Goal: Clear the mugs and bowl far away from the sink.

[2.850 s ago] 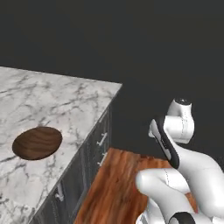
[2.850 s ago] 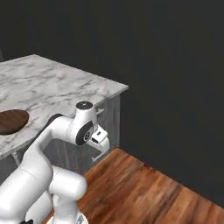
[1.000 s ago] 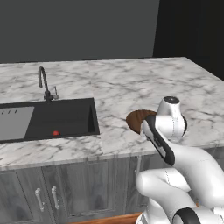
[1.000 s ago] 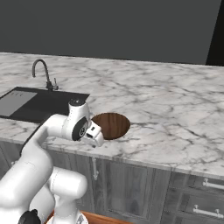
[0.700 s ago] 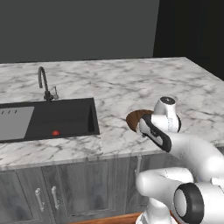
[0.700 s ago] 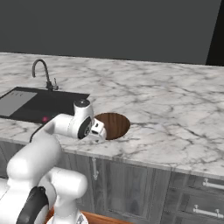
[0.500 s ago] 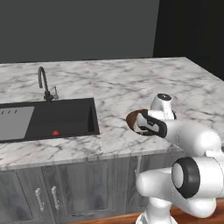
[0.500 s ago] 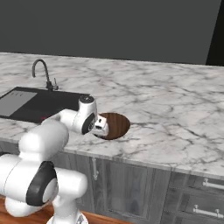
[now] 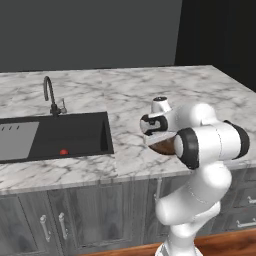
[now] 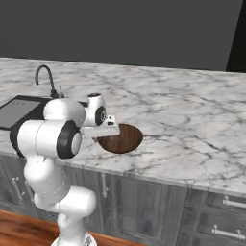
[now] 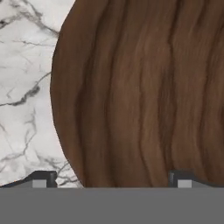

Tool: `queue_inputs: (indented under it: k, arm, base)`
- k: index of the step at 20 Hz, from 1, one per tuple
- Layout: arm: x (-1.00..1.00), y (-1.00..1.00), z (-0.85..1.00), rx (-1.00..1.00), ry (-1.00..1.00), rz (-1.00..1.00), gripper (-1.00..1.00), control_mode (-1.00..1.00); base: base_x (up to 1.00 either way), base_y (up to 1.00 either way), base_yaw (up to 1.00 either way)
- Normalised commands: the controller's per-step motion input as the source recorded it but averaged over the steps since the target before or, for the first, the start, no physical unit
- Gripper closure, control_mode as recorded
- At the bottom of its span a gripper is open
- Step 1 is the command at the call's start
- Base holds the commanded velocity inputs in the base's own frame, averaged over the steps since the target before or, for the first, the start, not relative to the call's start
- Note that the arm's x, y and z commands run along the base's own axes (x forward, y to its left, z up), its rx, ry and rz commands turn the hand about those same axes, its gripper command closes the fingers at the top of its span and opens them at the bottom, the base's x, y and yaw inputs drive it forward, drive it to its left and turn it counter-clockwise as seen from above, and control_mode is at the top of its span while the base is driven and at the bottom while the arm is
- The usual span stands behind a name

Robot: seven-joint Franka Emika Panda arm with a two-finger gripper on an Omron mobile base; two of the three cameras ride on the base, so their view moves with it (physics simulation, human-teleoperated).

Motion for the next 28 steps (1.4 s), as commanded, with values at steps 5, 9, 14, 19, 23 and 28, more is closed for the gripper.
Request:
queue_inputs:
  k: [5, 9, 14, 19, 23, 28]
  arm:
    - [0.24, 0.07, -0.51, -0.15, 0.14, 0.26, -1.0, -1.0]
    - [0.0, 0.0, -0.44, -0.06, 0.01, 0.3, -1.0, -1.0]
    - [0.08, -0.02, -0.27, -0.04, 0.0, 0.24, -1.0, -1.0]
    - [0.2, -0.16, -0.25, -0.02, 0.01, 0.21, -1.0, -1.0]
    - [-0.14, -0.48, 0.0, 0.0, -0.04, 0.21, -1.0, -1.0]
    - [0.0, -0.55, 0.0, 0.0, -0.04, 0.17, -1.0, -1.0]
  base:
    - [0.0, 0.0, 0.0]
    - [0.0, 0.0, 0.0]
    - [0.0, 0.0, 0.0]
    - [0.0, 0.0, 0.0]
    - [0.0, 0.0, 0.0]
    - [0.0, 0.0, 0.0]
